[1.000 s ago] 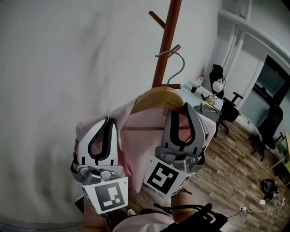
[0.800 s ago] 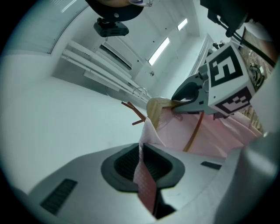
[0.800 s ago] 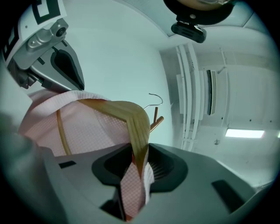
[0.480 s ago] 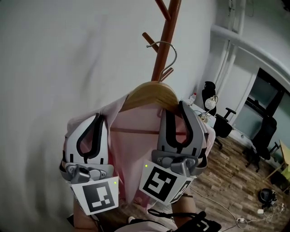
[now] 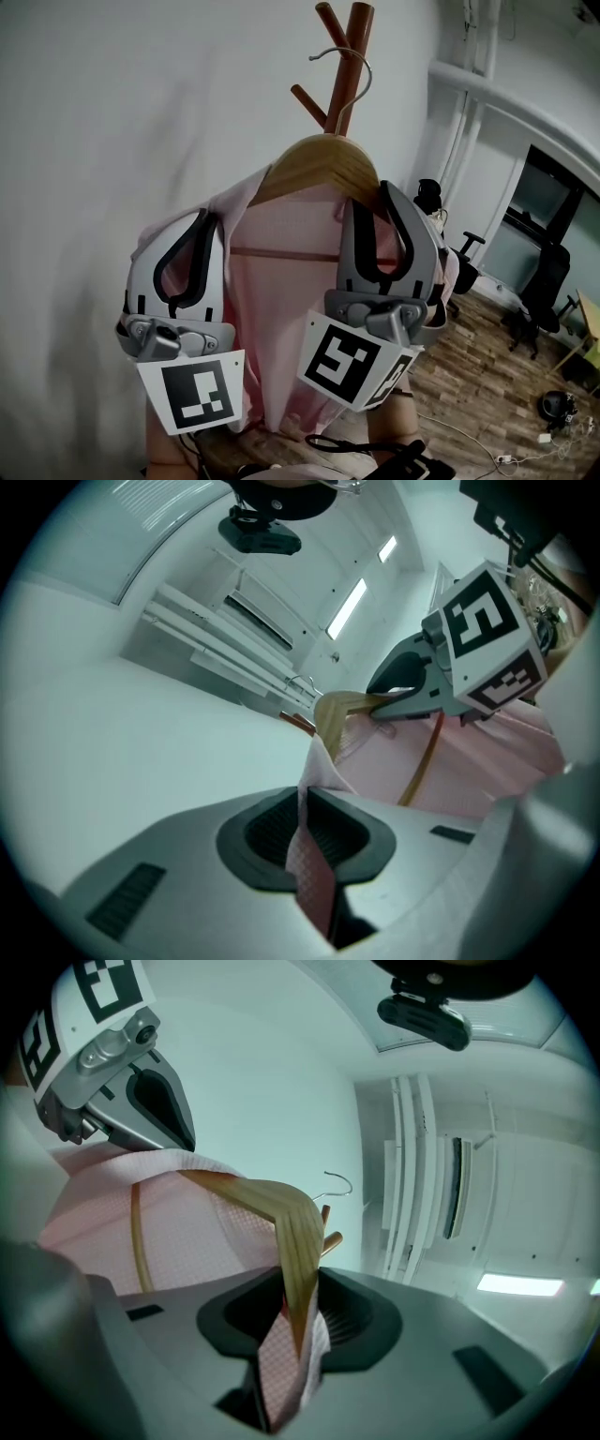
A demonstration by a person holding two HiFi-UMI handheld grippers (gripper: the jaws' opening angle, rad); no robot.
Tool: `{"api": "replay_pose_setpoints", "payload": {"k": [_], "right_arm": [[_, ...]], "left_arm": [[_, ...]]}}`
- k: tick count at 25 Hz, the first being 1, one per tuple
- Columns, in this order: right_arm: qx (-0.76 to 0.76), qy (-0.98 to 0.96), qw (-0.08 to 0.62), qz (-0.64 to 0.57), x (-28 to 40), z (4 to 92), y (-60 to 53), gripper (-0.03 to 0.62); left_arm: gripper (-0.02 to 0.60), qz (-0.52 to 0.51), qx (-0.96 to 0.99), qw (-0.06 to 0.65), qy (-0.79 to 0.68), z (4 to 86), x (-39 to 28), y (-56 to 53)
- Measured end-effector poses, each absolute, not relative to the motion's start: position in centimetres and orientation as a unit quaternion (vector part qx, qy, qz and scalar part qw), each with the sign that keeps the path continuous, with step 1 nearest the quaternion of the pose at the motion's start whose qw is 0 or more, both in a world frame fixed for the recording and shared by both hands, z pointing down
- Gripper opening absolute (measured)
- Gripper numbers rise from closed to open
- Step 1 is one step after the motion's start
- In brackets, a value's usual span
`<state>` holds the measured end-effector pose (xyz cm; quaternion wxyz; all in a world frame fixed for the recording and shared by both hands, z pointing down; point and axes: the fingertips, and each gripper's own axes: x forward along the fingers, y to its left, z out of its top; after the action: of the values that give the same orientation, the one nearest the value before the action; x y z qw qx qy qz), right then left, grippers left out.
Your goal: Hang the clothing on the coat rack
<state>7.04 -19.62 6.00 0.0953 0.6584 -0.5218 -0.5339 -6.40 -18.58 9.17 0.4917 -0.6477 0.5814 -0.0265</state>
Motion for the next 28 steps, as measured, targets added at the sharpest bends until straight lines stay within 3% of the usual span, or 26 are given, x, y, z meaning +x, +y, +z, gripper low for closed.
{"api": "replay_pose_setpoints", "payload": {"k": [16, 28], "right_arm": [[0.680, -0.497, 0.100, -0.530, 7.3, 6.9, -20.3, 0.132], [0.697, -0.485, 0.121, -0.514, 7.6, -1.2, -23.2, 0.132]], "left_arm": [[0.043, 0.017, -0.645, 0.522, 0.558, 9.5, -6.5, -19.2], [0.043, 0.041, -0.662, 0.518, 0.541, 0.7, -6.4, -22.9]]}}
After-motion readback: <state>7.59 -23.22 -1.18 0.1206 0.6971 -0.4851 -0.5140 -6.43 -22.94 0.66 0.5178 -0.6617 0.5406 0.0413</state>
